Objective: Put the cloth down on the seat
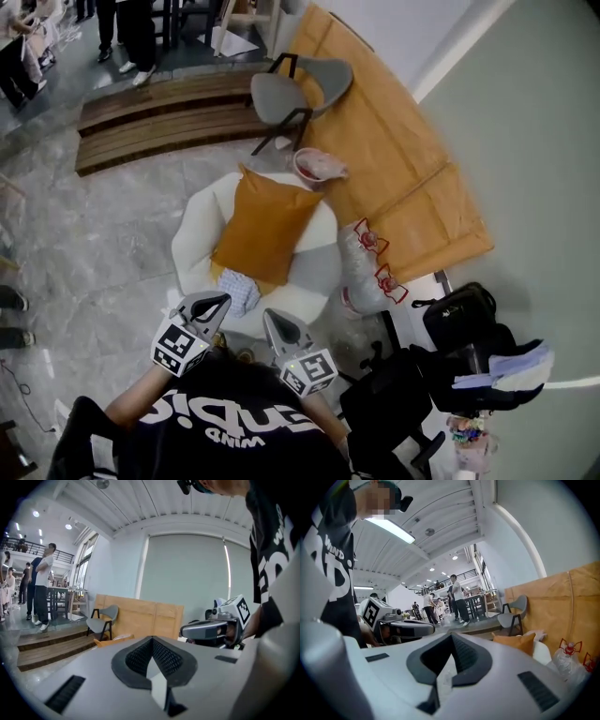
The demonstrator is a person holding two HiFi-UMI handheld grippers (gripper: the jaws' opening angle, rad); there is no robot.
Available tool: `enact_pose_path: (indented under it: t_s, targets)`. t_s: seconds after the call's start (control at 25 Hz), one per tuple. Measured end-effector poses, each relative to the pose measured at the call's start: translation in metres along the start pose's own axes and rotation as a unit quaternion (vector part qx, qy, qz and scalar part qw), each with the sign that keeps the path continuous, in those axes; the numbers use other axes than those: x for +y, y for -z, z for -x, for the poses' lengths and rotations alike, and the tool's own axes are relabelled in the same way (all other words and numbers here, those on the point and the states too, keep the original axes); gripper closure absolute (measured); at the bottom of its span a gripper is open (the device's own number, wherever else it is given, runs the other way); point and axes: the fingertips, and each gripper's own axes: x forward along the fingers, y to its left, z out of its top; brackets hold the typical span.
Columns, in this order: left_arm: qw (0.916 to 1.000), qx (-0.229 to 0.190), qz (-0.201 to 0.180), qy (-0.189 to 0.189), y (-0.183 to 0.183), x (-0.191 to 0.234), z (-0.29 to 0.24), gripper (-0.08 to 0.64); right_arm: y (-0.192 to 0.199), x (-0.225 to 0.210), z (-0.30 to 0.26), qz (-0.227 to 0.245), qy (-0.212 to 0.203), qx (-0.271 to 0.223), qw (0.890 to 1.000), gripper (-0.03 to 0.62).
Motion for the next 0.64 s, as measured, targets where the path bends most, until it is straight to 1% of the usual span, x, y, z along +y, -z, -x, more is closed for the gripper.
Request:
enact_pose_path:
  t_s: [0.08, 0.2, 0.48, 0.64]
  targets:
    - [0.9999, 0.005, 0.002, 0.011, 0.003, -0.003, -0.001, 0.552, -0.002, 0.000, -0.001, 0.005, -0.002, -0.001, 1.000, 0.572]
    - [0.9998, 0.002, -0.001, 0.019, 0.001, -0.006, -0.002, 0.553, -0.006, 0.001, -0.002, 0.009, -0.005, -0.003, 1.000, 0.574]
    - [0.9997, -0.004, 0.000, 0.024, 0.001, -0.007, -0.006, 0.553, -0.003, 0.003, -0.002, 0.015, -0.011, 0.006, 1.000, 0.574]
    - [0.9995, 0.004, 0.015, 0.029, 0.006, -0.015, 0.001, 0.553, 0.000, 0.011, 0.006, 0.013, -0.010, 0.008, 1.000, 0.574]
